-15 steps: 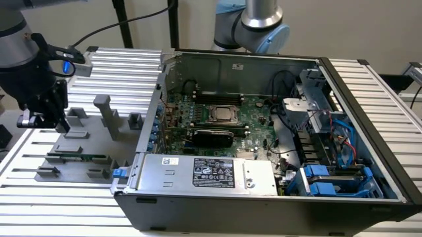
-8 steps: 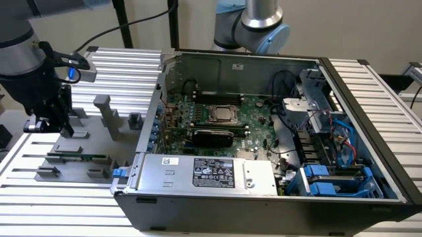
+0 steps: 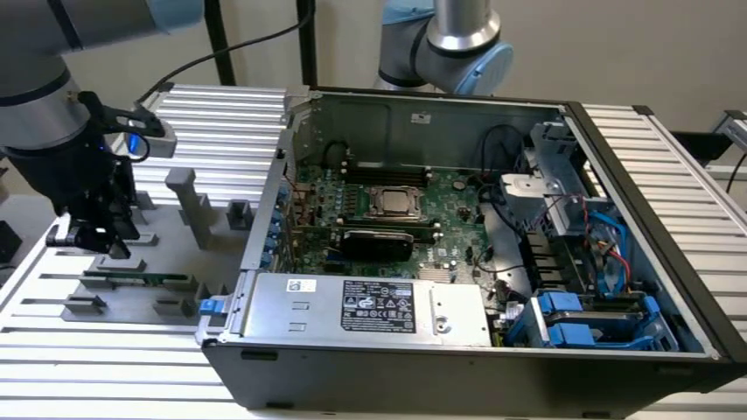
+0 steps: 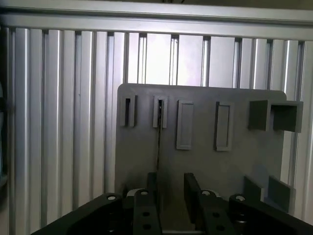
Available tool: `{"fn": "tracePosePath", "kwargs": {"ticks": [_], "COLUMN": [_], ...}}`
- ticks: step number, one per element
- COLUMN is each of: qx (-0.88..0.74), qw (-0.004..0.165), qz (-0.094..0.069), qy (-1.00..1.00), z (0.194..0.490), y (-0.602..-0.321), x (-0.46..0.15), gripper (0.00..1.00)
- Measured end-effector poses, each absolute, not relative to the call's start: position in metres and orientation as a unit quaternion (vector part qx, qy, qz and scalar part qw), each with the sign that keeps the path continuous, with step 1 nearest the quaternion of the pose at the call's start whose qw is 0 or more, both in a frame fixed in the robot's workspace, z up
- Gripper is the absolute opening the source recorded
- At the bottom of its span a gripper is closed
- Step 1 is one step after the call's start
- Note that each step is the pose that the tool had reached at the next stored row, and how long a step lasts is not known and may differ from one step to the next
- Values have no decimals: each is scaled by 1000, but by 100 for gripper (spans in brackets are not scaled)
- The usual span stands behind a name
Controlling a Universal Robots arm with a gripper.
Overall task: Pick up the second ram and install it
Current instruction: 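Pick up the second ram and move it above second insertion slot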
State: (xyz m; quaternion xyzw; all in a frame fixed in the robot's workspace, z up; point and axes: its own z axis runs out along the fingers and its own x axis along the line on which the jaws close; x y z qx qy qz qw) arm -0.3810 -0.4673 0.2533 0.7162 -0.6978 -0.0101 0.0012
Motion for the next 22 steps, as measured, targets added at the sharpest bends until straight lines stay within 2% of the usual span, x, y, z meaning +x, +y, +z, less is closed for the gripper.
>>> {"fn": "tracePosePath", "kwargs": {"ticks": [22], "qx": [720], "qw": [1], "qz": [-10], "qy": [-694], "z": [213], "y": [-475], "x": [-377], "gripper": [36]}}
